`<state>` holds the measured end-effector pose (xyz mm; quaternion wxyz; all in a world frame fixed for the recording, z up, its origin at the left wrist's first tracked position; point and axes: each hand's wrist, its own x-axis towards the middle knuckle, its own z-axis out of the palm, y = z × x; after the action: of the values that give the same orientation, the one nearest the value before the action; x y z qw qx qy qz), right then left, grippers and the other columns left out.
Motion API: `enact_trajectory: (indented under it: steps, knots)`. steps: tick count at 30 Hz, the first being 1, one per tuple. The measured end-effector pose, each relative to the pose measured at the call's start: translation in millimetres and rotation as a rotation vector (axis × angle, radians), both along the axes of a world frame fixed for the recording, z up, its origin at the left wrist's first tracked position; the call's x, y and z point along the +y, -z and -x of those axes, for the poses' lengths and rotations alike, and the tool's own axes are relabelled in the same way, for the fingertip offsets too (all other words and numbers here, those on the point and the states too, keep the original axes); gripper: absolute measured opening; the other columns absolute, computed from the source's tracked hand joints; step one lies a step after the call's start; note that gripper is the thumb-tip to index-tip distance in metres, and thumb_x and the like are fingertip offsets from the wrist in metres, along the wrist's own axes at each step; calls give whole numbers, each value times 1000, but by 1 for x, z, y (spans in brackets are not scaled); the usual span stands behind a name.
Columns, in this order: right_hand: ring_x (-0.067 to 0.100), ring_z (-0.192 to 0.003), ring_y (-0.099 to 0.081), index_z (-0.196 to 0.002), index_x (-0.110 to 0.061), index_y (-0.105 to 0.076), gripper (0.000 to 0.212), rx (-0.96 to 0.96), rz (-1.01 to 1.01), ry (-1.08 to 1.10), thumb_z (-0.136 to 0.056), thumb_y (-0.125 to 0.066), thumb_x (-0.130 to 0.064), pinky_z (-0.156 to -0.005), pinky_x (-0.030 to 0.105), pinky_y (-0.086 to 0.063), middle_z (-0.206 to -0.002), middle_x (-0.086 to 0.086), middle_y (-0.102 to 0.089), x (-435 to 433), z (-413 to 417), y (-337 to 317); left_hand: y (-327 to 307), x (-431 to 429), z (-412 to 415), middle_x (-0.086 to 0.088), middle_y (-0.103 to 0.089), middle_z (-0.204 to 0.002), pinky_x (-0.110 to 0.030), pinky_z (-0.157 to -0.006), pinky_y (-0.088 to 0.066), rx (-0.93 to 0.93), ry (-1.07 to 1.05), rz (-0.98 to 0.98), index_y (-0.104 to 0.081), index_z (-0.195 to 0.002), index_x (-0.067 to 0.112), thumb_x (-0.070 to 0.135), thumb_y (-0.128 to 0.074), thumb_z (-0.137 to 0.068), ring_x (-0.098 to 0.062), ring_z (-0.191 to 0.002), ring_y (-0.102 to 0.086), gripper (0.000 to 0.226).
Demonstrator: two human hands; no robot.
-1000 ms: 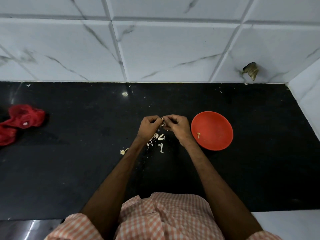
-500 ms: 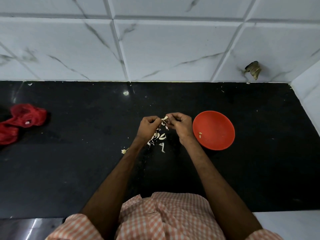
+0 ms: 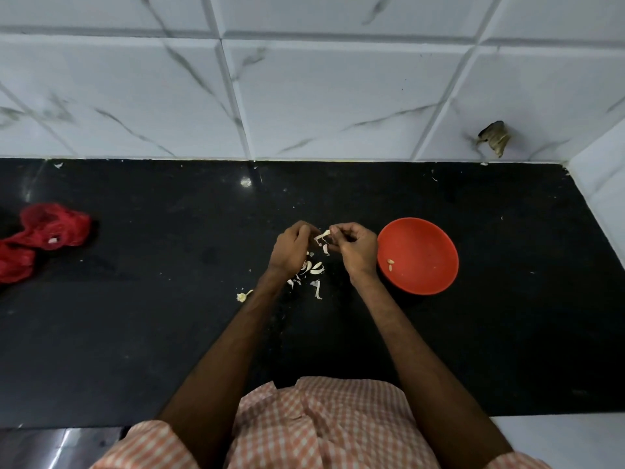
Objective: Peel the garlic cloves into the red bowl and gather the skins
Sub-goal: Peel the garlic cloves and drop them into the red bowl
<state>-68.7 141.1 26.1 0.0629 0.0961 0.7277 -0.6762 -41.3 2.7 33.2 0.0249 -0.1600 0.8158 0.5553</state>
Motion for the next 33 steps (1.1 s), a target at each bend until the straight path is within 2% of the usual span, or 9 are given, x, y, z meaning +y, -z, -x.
enact_trajectory:
  steps: [3, 5, 13, 20, 22, 24, 26, 29, 33]
  knots:
    - [23, -81, -75, -84, -16, -71, 11, 6, -10, -2, -89, -73, -6, -75, 43, -63, -86, 9, -75, 0, -2, 0, 0, 4, -2, -6, -70, -78, -27, -60, -46, 28, 103, 1, -67, -89, 11, 27, -46, -105, -5, -60, -58, 31]
    - [22, -80, -75, -83, -18, -71, 10, 19, -58, -11, -88, -74, -10, -74, 44, -63, -85, 6, -75, 1, -2, 2, 3, 4, -2, -1, -67, -70, -21, -56, -42, 55, 127, 35, -65, -87, 8, 20, -52, -103, 0, -53, -52, 24]
    - [17, -75, -69, -86, -11, -70, 14, -103, -31, -98, -98, -62, -13, -65, 37, -62, -78, 8, -69, 0, 4, -5, 4, 0, -3, 5, -57, -69, -16, -57, -40, 156, 151, 69, -59, -85, 9, 11, -51, -102, 0, -60, -51, 19]
    - [23, -79, -68, -102, -8, -62, 20, -93, -201, -146, -105, -46, -22, -49, 27, -52, -96, 16, -68, -5, 4, -4, 4, 4, -4, -12, -61, -72, -25, -60, -41, 201, 201, 111, -59, -83, 8, 11, -52, -101, -13, -65, -53, 20]
    - [26, -85, -68, -102, -11, -61, 22, -92, -232, -177, -106, -44, -24, -51, 27, -50, -98, 15, -68, -6, 6, -4, 2, 3, -5, -12, -60, -70, -24, -59, -40, 214, 211, 117, -60, -82, 7, 11, -52, -101, -12, -63, -51, 21]
    - [27, -89, -67, -96, -17, -60, 22, -96, -262, -208, -105, -43, -26, -63, 36, -51, -97, 13, -69, -6, 8, -4, 3, 1, -5, -12, -60, -70, -27, -59, -40, 225, 223, 110, -60, -81, 6, 11, -52, -101, -13, -63, -51, 22]
    - [23, -86, -65, -91, -20, -58, 20, -111, -243, -230, -104, -44, -21, -71, 38, -48, -93, 10, -68, -6, 8, -5, 2, 2, -5, -10, -60, -68, -28, -60, -40, 233, 254, 101, -61, -80, 7, 11, -52, -101, -12, -62, -51, 23]
    - [11, -73, -64, -92, -16, -61, 15, -106, -173, -258, -100, -50, -9, -60, 25, -45, -82, 5, -66, -4, 3, -9, -2, 7, -3, 0, -54, -65, -25, -60, -39, 244, 272, 64, -59, -78, 15, 10, -54, -100, -8, -61, -47, 23]
    - [10, -71, -64, -101, -12, -68, 15, 21, -135, -165, -98, -57, -3, -50, 24, -50, -86, 7, -70, 9, 7, -13, 1, -1, -1, 6, -57, -69, -21, -61, -40, 177, 206, 78, -61, -84, 14, 12, -52, -102, -6, -62, -51, 20]
